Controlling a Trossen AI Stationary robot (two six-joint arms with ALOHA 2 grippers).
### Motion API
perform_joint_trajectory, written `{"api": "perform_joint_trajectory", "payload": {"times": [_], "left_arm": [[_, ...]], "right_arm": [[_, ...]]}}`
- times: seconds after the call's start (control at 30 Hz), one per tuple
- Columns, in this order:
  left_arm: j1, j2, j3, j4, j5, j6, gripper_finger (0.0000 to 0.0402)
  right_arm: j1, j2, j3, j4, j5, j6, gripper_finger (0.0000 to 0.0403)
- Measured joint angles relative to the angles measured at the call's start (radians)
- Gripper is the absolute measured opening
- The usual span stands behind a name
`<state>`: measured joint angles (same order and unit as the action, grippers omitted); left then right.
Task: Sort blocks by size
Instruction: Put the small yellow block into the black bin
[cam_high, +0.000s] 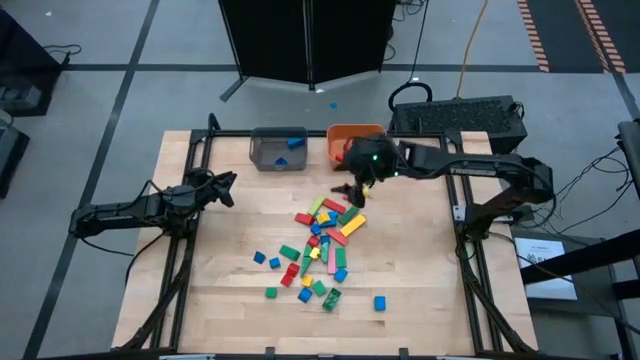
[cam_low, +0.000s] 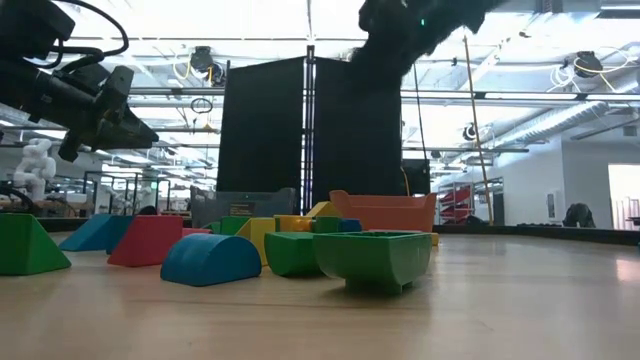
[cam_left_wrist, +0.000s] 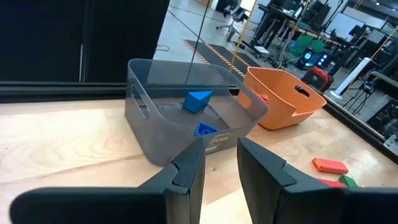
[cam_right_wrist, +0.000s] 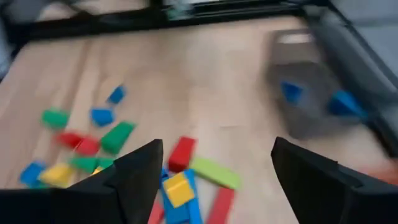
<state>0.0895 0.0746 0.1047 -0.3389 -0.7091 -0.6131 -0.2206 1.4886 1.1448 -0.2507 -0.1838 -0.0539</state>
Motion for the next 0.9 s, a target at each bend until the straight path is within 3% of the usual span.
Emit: {"api": "perform_joint_trajectory", "payload": {"times": [0.13,0.6,0.9], "left_arm": [[0.000,0.002,0.000,0.000,0.000,0.000,0.0095],[0.000,0.015,0.000,0.000,0.000,-0.007,0.0095],[0.000,0.019,0.000,0.000,0.001,-0.009,0.0095]], "right_arm": [[0.039,0.085,-0.054,0.030,-0.034,-0.054,0.0290],[0.099,0.346,-0.050,0.190,-0.025,-0.201,0.0290],[0.090,0.395,-0.050,0.232,-0.024,-0.224,0.0290]]}}
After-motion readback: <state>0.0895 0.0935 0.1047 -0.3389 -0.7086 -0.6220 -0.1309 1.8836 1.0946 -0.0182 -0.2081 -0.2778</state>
